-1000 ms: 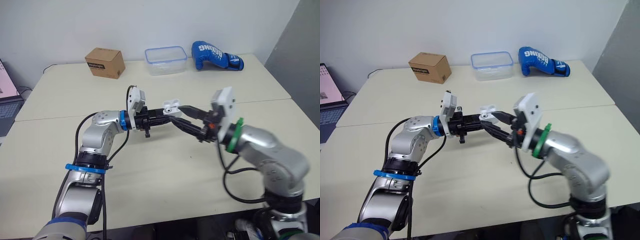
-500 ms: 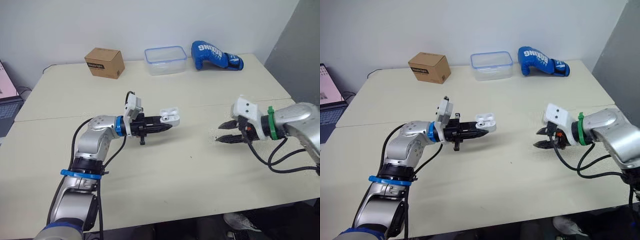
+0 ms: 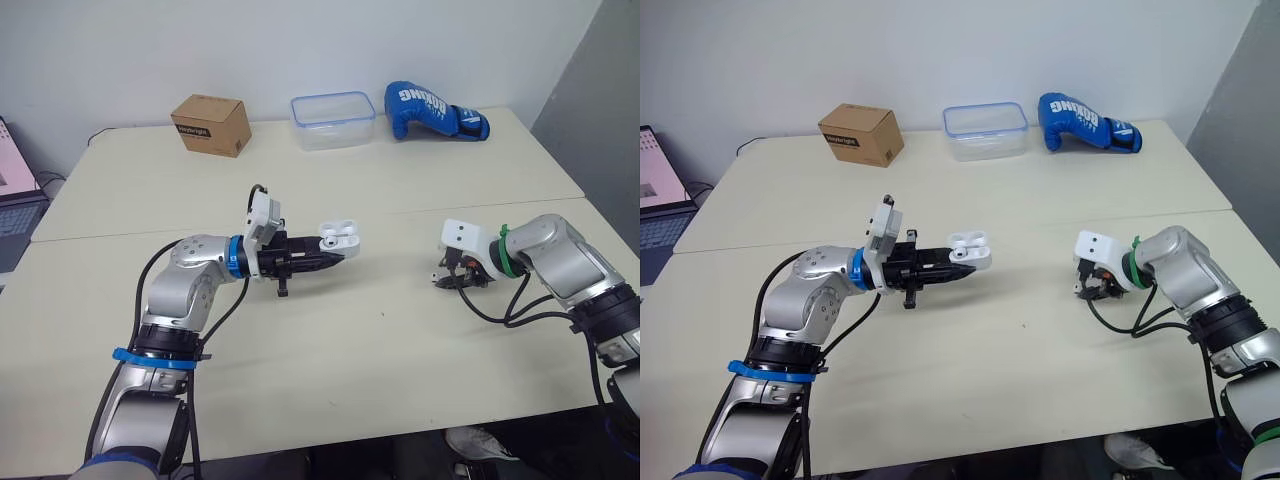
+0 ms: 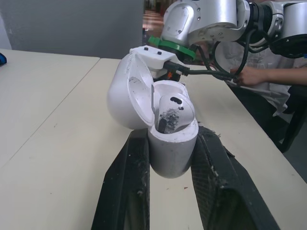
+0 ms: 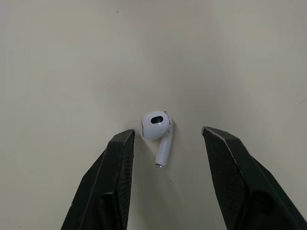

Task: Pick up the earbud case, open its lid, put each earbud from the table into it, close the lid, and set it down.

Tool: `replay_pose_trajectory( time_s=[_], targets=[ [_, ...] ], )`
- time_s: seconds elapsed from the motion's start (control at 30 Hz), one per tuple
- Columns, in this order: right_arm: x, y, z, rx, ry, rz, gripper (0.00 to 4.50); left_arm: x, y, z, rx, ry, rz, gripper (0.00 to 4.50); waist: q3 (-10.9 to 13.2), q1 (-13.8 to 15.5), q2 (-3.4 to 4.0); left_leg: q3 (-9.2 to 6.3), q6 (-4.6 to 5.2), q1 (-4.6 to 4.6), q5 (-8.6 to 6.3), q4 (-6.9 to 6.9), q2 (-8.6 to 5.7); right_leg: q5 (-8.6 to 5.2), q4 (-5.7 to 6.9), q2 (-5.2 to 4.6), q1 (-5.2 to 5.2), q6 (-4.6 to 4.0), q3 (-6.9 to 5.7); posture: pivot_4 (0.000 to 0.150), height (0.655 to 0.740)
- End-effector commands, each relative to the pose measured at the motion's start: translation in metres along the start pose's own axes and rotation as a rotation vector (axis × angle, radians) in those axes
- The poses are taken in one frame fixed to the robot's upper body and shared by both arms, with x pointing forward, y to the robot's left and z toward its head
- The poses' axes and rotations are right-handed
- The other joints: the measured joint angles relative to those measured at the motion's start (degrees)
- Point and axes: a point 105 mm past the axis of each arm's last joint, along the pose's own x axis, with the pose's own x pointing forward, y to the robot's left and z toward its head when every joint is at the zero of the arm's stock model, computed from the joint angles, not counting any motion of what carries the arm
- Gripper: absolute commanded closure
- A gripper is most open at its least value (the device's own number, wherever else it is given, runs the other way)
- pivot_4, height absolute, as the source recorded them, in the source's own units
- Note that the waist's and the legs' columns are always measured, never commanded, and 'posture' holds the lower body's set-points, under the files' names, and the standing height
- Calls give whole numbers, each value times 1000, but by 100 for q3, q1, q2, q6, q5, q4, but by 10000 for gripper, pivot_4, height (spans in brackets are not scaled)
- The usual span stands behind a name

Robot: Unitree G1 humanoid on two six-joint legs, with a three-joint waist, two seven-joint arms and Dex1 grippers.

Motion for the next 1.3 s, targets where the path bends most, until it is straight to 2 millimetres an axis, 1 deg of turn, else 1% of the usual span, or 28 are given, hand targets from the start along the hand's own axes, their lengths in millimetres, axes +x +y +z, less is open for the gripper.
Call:
replay_pose_trajectory(
  time_s=[0.03, 0.33, 1.3],
  targets=[
    [-7, -6, 2, -24, 8, -8, 21916, -3, -2, 13, 45, -30, 4, 37081, 0, 2, 0, 0, 0, 1, 0, 0, 0, 0, 1, 0, 0, 0, -1, 1500, 7307],
    [-2, -2, 5, -17, -4, 15, 21916, -2, -1, 13, 43, -29, 8, 37081, 0, 9, 0, -1, 0, 2, 0, 1, 1, 0, 4, 1, 2, 0, -2, 1500, 7307],
    [5, -1, 11, -34, -11, 40, 21916, -1, -7, 10, 32, -11, -19, 37081, 0, -6, 0, 0, 0, 4, 0, 1, 2, 0, 5, 1, 2, -1, -1, 1500, 7307]
  ],
)
